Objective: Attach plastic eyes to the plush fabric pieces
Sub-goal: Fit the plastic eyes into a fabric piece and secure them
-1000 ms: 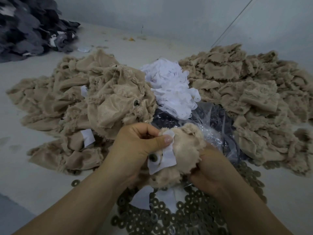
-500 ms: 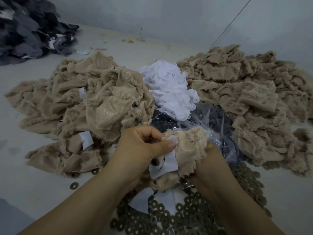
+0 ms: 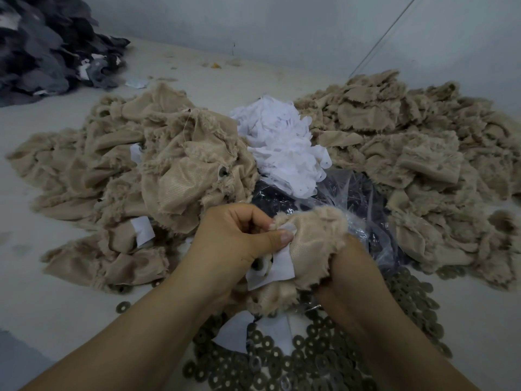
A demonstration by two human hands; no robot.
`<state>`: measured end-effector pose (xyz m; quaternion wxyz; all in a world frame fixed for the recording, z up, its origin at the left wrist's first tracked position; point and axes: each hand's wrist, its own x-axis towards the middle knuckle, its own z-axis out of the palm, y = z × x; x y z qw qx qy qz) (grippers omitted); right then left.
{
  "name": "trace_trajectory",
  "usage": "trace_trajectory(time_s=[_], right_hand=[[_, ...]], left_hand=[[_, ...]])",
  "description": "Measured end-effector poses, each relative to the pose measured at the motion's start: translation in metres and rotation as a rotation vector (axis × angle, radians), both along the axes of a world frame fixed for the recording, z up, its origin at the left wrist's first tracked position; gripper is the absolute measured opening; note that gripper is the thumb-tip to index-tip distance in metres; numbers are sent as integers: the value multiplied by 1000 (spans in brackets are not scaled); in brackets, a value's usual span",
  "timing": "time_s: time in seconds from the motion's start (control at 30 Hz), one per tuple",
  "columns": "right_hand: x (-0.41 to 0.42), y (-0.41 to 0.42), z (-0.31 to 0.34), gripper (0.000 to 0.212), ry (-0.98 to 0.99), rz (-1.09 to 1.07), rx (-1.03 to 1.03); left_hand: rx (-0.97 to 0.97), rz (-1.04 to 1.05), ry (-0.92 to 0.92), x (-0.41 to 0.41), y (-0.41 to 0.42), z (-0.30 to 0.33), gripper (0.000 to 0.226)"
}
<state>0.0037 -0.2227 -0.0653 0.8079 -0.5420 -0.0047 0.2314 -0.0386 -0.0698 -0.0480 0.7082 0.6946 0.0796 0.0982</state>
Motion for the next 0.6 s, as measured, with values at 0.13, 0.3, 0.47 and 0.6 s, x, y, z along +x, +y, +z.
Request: trace_trajectory(time_s=[0.13,0.3,0.47,0.6], right_hand=[[0,-1,6,73,31,88,96],[-2,2,-3,45,-206,-8,-191],[0,0,-3,33,-141,-25,-138],[-1,1,-4,30,-160,-79,-116]], left_hand=[[21,26,8,1,-1,1,21],[87,20,-5,2,-4,-3,16],[-9,-19,26,0,-6,-1,16],[-104,-35,46,-1,-6,0,13]])
